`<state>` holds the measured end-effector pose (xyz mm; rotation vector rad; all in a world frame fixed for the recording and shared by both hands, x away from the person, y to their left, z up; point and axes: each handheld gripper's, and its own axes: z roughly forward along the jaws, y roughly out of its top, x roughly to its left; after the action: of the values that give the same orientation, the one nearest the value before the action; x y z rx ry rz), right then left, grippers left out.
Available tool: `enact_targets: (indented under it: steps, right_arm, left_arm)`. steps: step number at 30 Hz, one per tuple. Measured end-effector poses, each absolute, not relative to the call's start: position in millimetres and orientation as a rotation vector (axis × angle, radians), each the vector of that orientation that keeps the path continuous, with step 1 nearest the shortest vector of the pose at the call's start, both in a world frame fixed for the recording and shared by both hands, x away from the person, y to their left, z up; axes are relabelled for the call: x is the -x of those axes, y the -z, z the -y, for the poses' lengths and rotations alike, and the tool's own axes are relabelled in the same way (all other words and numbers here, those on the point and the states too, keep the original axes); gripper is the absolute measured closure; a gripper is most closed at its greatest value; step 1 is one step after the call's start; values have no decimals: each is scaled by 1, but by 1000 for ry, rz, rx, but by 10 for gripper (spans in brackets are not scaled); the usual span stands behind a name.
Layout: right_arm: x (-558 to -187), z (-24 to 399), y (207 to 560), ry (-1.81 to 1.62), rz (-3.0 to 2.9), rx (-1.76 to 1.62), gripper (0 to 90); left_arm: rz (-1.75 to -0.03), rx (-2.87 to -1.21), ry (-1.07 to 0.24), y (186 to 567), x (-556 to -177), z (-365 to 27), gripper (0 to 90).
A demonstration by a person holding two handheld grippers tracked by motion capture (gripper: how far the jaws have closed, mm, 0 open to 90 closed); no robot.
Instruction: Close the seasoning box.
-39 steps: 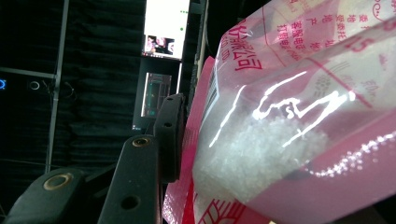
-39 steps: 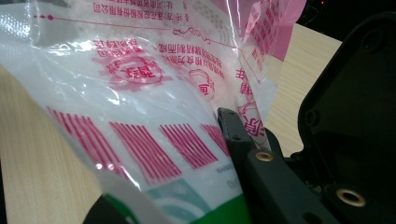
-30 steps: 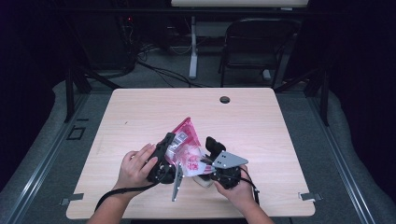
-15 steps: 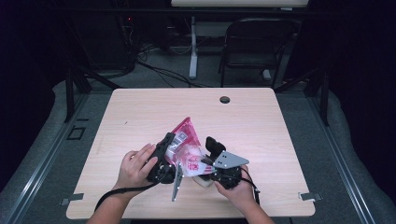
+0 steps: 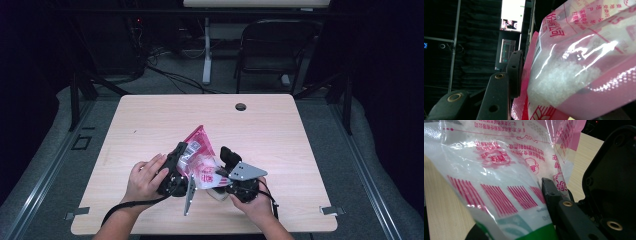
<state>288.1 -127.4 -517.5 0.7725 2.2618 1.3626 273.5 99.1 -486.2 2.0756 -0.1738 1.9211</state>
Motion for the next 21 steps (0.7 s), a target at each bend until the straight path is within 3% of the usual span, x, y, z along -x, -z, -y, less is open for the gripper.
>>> enact_targets:
  steps: [21]
  right_arm:
    - [-286, 127, 513, -1380, -2239, -772, 884]
  left_arm:
    - [162, -2074, -1924, 485, -275, -101, 632]
